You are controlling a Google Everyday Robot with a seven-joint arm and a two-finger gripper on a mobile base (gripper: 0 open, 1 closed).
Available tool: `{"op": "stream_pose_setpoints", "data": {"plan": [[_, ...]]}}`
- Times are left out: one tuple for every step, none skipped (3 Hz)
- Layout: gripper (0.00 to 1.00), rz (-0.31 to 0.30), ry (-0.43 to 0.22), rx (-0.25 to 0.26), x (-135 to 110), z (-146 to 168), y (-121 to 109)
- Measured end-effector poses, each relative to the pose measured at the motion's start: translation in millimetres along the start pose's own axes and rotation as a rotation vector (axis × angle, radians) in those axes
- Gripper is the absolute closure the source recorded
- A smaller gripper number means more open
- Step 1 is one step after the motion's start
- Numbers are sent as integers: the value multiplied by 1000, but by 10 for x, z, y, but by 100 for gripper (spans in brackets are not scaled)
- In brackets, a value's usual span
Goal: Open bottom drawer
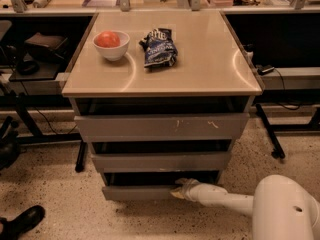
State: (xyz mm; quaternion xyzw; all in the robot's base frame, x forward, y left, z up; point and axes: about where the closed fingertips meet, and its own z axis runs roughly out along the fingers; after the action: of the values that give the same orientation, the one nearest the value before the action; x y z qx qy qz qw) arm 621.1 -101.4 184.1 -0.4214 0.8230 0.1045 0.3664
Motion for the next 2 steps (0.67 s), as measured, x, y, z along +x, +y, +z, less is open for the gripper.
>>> {"op": "stream_pose_setpoints", "data": {"plan": [[100,-16,8,9,89,-114,85],[100,-16,8,9,78,-132,108]]}}
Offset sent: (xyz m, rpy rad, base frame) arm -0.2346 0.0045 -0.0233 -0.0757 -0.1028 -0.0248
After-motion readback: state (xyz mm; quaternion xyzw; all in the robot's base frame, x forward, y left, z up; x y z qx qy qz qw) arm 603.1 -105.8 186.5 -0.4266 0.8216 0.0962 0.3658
